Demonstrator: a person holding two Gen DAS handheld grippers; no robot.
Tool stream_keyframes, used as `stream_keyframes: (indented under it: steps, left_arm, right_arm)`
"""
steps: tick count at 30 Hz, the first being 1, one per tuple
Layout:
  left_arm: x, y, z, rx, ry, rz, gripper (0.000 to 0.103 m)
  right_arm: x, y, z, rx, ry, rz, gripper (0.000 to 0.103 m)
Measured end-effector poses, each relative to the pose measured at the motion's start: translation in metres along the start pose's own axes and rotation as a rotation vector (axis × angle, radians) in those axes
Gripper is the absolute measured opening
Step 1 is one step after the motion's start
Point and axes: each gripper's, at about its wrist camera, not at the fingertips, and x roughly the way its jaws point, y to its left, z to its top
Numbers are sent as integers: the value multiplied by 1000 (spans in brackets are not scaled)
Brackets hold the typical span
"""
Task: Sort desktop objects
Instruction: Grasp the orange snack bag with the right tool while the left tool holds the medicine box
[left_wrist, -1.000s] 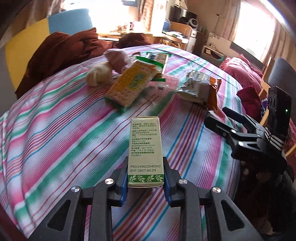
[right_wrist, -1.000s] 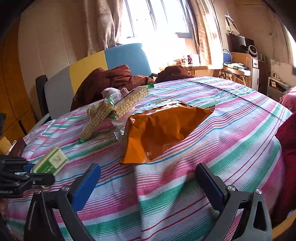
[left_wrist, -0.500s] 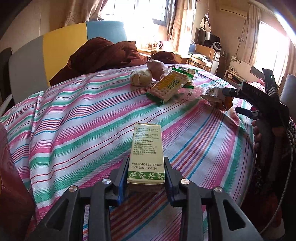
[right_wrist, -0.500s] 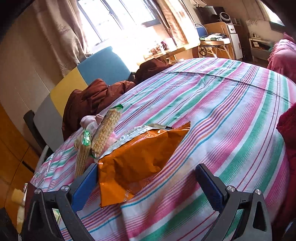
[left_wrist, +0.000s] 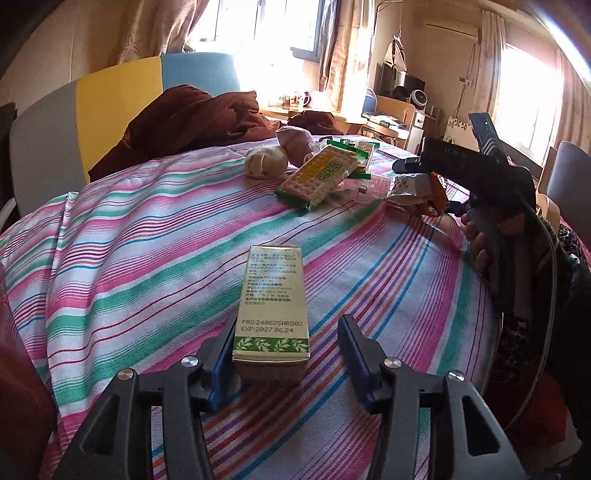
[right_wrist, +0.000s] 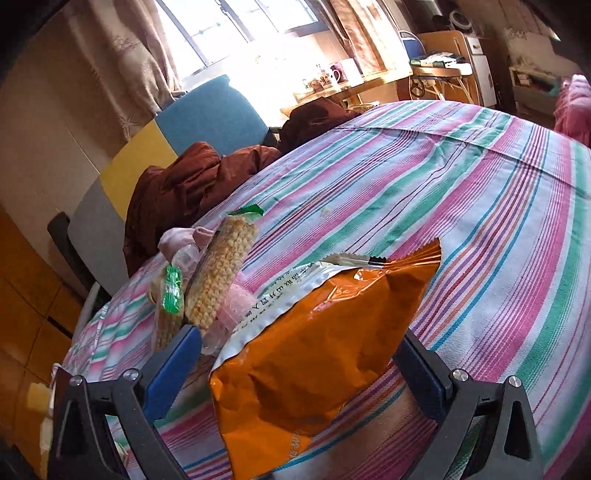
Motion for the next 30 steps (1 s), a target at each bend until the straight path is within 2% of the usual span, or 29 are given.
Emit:
stream_keyframes:
  steps: [3, 7, 10, 14, 16, 19, 20, 22, 25, 30]
  left_arm:
    - [0, 1, 0, -8, -3, -8, 53]
    - [0, 3, 0, -20, -7, -19, 53]
    - [0, 4, 0, -28, -8, -25, 53]
    - [0, 4, 1, -38, -10, -32, 53]
    - [0, 5, 1, -42, -11, -35, 53]
    - [1, 4, 1, -41, -9, -31, 53]
    - [1, 3, 1, -39, -8, -28, 53]
    - [2, 3, 1, -34, -7, -23, 53]
    - [2, 2, 1, -28, -5, -18, 53]
    - [1, 4, 0, -36, -7, -26, 53]
  right_arm:
    - [-5, 3, -6, -36, 6, -2, 67]
    - [-16, 9, -22, -146, 38, 53, 65]
    - [-28, 20, -38, -256, 87, 127, 65]
    - [-46, 48, -65, -481, 176, 261, 65]
    - [-48, 66, -77, -614, 212, 289, 66]
    - [-40, 87, -79, -744, 250, 321, 70]
    - [-35, 92, -77, -773, 258, 322, 71]
    - [-25, 97, -70, -796, 272, 305, 87]
    - [-13, 98, -57, -783, 270, 238, 92]
    - [-34, 101, -60, -765, 182, 58, 99]
